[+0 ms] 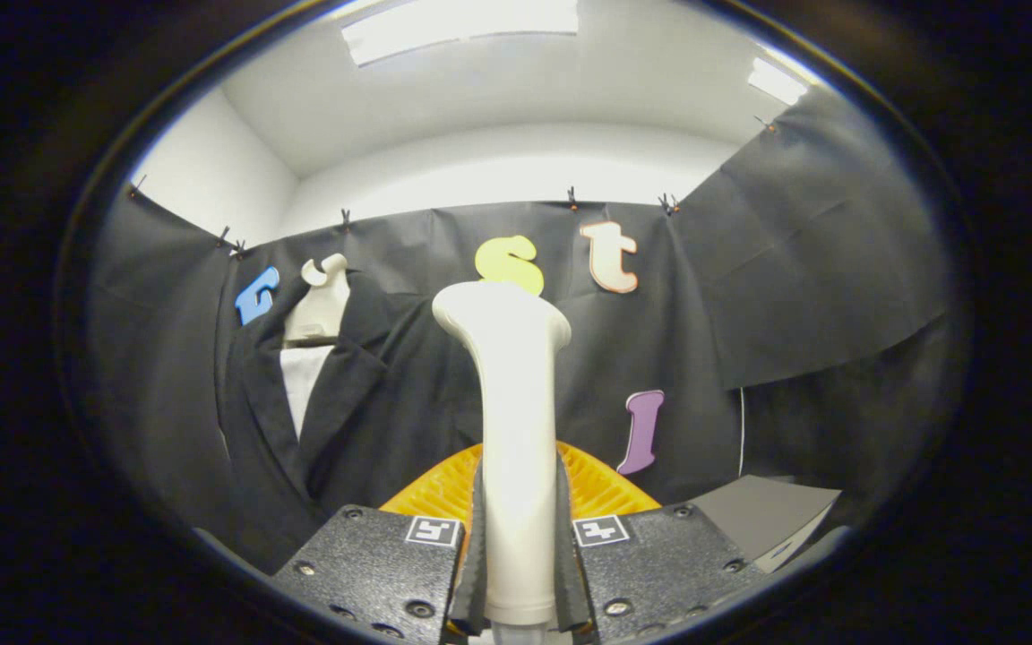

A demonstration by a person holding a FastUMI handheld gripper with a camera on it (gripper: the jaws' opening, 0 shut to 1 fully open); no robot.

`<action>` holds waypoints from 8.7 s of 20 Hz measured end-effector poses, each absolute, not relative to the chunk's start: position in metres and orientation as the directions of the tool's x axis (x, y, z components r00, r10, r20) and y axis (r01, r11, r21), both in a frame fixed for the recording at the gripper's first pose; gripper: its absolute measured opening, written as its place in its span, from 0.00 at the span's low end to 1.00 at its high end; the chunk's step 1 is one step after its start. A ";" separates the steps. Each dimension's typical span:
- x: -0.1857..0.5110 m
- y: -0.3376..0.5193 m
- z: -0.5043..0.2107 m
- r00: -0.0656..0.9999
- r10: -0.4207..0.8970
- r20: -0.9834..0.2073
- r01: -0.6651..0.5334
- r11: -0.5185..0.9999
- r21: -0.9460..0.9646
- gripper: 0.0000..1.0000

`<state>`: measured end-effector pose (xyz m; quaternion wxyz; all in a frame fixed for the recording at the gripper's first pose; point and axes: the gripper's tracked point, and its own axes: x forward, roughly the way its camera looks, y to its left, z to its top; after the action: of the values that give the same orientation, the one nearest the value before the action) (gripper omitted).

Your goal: Iron the clothes twice with a garment steamer, once on the left side and once on the right side.

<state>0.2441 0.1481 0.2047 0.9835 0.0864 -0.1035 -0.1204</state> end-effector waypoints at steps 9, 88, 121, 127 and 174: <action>0.283 0.201 0.233 0.921 -0.295 0.255 0.273 0.955 0.118 0.33; 0.173 0.296 -0.164 0.880 -0.207 -0.427 0.165 0.977 -0.134 0.33; 0.349 0.426 0.256 0.917 -0.129 0.378 0.210 0.961 -0.182 0.33; 0.353 0.422 0.234 0.927 -0.126 0.353 0.207 0.957 -0.202 0.33; 0.234 0.398 -0.098 0.986 -0.130 -0.101 0.087 0.933 -0.349 0.33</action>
<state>0.2339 0.3977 -0.0975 0.9812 -0.1745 0.0615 -0.0555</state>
